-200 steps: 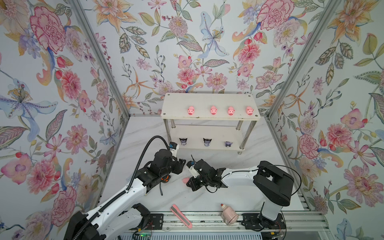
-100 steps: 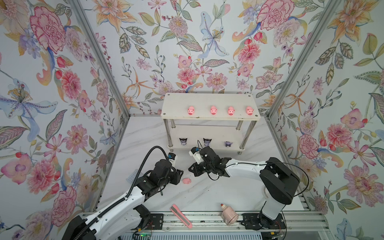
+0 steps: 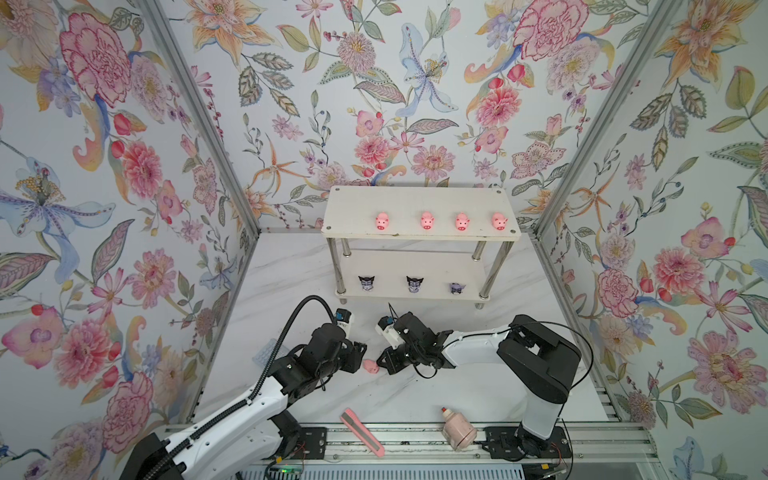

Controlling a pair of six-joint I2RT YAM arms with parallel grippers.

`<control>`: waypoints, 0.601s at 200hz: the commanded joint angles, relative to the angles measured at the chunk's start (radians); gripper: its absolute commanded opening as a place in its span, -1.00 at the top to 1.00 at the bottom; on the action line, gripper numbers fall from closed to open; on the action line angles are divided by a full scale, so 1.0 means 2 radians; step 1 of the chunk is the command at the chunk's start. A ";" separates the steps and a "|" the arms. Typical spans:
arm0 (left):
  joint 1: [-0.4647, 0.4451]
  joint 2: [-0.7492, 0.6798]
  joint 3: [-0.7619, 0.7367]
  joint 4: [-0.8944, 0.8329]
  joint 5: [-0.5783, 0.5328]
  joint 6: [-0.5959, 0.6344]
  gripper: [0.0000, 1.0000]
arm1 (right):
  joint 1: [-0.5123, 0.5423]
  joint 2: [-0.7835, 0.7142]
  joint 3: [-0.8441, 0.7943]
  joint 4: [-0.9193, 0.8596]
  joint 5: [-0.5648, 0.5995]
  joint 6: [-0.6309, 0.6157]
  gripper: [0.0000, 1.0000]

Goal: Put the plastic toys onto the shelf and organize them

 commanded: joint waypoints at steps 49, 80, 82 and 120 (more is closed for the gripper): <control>-0.003 0.023 0.012 -0.024 0.000 -0.005 -0.20 | 0.057 0.023 -0.041 0.058 -0.014 0.049 0.96; -0.011 0.024 0.002 -0.037 -0.003 -0.012 -0.23 | 0.039 0.002 -0.053 0.054 -0.010 0.040 0.97; -0.012 0.023 0.001 -0.037 -0.003 -0.013 -0.24 | 0.038 -0.001 -0.055 0.052 -0.009 0.039 0.97; -0.030 0.026 -0.023 -0.009 0.015 -0.030 -0.26 | -0.006 -0.078 -0.086 -0.016 0.034 -0.004 0.97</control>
